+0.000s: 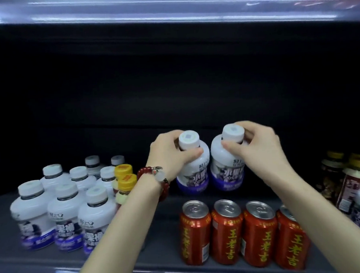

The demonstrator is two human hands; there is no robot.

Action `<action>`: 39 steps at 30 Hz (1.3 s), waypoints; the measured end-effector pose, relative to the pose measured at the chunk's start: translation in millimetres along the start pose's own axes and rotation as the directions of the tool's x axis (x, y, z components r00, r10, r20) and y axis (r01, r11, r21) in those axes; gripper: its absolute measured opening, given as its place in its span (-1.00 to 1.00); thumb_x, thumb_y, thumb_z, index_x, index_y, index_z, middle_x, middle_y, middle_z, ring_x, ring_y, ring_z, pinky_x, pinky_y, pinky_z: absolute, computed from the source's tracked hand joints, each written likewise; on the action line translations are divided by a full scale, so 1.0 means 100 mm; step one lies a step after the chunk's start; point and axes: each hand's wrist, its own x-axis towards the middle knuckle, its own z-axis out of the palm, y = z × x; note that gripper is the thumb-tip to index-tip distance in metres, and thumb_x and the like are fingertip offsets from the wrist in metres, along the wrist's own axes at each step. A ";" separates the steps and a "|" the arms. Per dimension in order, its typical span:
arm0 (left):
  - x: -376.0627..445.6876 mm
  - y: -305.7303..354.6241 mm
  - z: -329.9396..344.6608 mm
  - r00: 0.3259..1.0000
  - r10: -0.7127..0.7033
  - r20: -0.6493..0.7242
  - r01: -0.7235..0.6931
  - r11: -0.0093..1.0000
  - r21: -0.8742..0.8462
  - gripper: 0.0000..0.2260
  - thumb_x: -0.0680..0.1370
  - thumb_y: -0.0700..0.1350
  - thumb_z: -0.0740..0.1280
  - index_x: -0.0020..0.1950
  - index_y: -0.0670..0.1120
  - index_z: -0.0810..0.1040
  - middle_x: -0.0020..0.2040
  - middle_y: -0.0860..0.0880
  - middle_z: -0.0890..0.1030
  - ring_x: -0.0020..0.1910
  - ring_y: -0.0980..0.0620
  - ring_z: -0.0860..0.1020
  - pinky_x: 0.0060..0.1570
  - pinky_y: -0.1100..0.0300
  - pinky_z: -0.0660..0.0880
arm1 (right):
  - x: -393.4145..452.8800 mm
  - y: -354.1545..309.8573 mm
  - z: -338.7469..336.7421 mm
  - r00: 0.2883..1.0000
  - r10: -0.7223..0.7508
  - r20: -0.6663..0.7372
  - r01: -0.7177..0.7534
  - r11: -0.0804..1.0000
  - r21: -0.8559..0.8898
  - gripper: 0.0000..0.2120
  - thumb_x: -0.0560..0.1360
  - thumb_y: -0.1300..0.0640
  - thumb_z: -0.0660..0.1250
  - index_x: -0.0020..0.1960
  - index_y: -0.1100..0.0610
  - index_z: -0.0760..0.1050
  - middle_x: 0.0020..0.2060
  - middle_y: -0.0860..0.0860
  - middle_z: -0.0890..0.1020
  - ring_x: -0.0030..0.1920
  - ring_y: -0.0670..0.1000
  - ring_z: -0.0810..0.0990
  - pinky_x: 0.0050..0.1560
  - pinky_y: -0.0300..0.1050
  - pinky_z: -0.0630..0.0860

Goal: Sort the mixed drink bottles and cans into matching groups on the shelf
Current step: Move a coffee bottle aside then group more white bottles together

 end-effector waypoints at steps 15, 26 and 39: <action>-0.65 -0.02 -1.86 0.968 -0.059 -0.244 -0.008 0.964 -0.264 -0.84 0.33 -0.04 0.50 -0.13 -0.02 0.69 -0.16 -0.02 0.75 -0.14 0.03 0.71 -0.14 0.14 0.61 | -0.35 -1.35 1.03 0.938 -0.117 0.327 -0.080 0.842 0.533 -0.82 0.33 0.24 0.52 -0.07 0.15 0.66 -0.22 0.07 0.76 -0.21 -0.02 0.73 -0.21 -0.25 0.62; -1.10 -1.01 -3.30 0.915 -0.154 -0.374 0.158 0.987 -0.020 -0.78 0.35 -0.11 0.52 -0.03 0.01 0.67 -0.08 -0.01 0.73 -0.03 0.00 0.68 0.06 -0.03 0.59 | -0.69 -1.99 2.69 0.877 -0.136 0.461 -0.062 0.919 0.390 -0.75 0.22 -0.02 0.60 -0.19 0.09 0.68 -0.29 0.00 0.74 -0.20 -0.04 0.72 -0.16 -0.09 0.65; -1.04 -1.91 -3.99 0.901 -0.179 -0.394 0.306 0.908 0.287 -0.70 0.24 0.04 0.57 -0.13 0.31 0.57 0.06 0.03 0.61 0.07 0.01 0.58 0.11 0.03 0.51 | -0.36 -2.34 4.00 0.890 -0.096 0.446 -0.027 0.965 0.261 -0.65 0.28 -0.01 0.58 -0.17 0.26 0.63 -0.17 0.05 0.68 -0.17 -0.07 0.59 -0.31 -0.29 0.47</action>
